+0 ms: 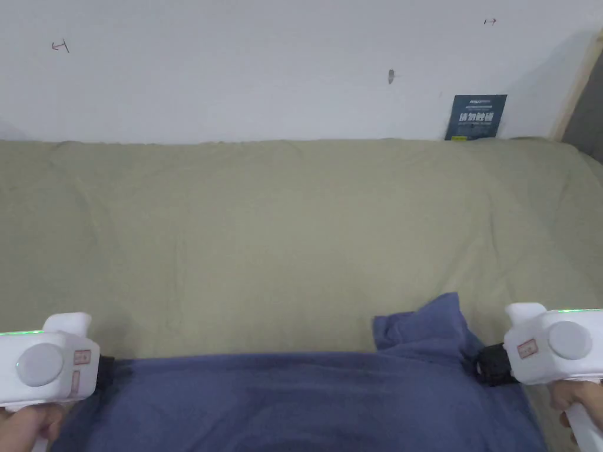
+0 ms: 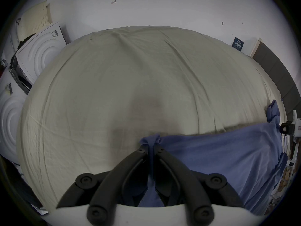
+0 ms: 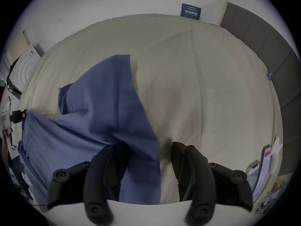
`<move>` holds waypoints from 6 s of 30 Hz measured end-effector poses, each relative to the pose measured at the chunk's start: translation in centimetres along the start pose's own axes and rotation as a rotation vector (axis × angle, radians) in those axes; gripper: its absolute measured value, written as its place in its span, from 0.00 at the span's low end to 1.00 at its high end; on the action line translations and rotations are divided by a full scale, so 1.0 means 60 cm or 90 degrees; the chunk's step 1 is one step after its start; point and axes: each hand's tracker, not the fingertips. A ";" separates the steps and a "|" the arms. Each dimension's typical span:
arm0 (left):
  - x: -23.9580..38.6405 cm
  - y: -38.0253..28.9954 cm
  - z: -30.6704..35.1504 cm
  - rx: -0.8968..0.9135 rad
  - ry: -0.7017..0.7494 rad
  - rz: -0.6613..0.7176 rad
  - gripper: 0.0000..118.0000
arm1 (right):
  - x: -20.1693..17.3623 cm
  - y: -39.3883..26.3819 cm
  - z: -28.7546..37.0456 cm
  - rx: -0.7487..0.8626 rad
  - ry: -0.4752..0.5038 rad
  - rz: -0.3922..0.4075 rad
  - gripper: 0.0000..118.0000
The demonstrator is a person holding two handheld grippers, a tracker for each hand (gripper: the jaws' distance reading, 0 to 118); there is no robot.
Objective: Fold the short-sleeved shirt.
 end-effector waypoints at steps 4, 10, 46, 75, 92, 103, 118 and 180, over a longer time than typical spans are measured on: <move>0.006 -0.009 0.024 0.000 -0.010 -0.005 0.04 | 0.008 -0.010 0.048 0.054 0.063 -0.018 0.05; -0.008 -0.030 0.097 0.035 -0.039 0.011 0.03 | -0.003 -0.032 0.134 0.098 0.090 -0.007 0.04; -0.111 -0.393 0.283 0.015 -0.065 0.029 1.00 | 0.003 -0.433 0.283 0.073 0.107 -0.058 0.78; -0.215 -0.346 0.301 0.057 -0.380 0.256 0.28 | -0.228 -0.453 0.403 0.360 -0.013 -0.033 0.00; -0.175 -0.312 0.124 -0.101 -0.598 0.307 0.93 | -0.261 -0.448 0.408 0.344 0.010 -0.047 0.00; -0.167 -0.311 0.139 -0.093 -0.508 0.267 0.07 | -0.242 -0.453 0.425 0.351 0.035 -0.067 0.00; -0.276 -0.314 0.321 0.005 -0.308 0.290 0.06 | -0.208 -0.455 0.446 0.387 0.047 -0.070 0.00; 0.095 -0.287 0.235 -0.100 -0.465 0.111 0.00 | -0.209 -0.479 0.403 0.310 0.114 -0.086 0.00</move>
